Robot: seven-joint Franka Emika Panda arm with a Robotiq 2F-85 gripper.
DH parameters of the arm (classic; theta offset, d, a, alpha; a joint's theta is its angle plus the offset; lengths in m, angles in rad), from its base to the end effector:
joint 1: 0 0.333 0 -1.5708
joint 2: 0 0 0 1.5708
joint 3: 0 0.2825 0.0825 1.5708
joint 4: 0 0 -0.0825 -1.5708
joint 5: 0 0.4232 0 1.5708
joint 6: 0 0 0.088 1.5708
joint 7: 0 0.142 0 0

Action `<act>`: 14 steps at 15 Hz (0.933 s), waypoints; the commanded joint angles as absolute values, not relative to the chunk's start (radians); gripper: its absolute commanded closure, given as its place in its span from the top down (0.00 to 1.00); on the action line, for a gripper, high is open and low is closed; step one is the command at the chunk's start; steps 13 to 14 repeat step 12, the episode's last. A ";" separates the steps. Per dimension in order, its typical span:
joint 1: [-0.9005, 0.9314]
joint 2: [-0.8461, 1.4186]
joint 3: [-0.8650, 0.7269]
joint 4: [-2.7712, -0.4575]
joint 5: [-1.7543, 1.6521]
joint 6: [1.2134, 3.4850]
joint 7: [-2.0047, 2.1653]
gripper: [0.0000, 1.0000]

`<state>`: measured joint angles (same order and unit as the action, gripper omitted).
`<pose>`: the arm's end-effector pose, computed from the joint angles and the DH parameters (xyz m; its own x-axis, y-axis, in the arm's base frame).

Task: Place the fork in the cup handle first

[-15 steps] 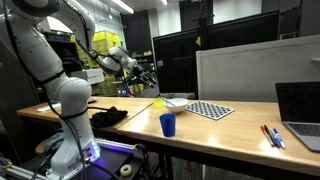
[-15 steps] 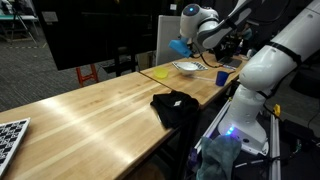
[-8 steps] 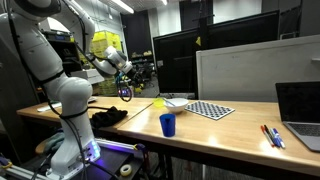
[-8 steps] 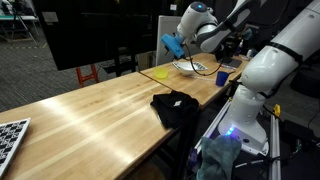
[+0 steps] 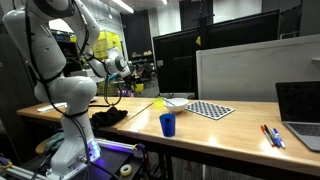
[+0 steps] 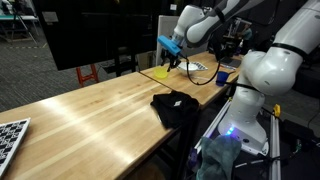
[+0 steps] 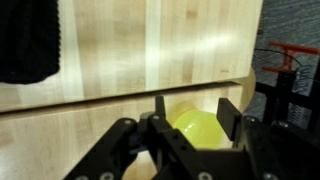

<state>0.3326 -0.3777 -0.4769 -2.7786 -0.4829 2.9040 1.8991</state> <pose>0.4589 -0.0176 0.2706 -0.0403 -0.9992 -0.0064 -0.8818 0.0386 -0.4701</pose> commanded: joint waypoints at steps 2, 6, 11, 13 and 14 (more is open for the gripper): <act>0.299 -0.459 -0.456 -2.745 -0.120 2.568 1.643 0.83; 0.010 -0.455 -0.249 -2.639 0.042 2.251 1.588 0.83; -0.064 -0.433 -0.181 -2.637 0.067 2.268 1.553 0.58; -0.064 -0.433 -0.180 -2.637 0.067 2.268 1.553 0.58; -0.064 -0.433 -0.180 -2.637 0.067 2.268 1.553 0.58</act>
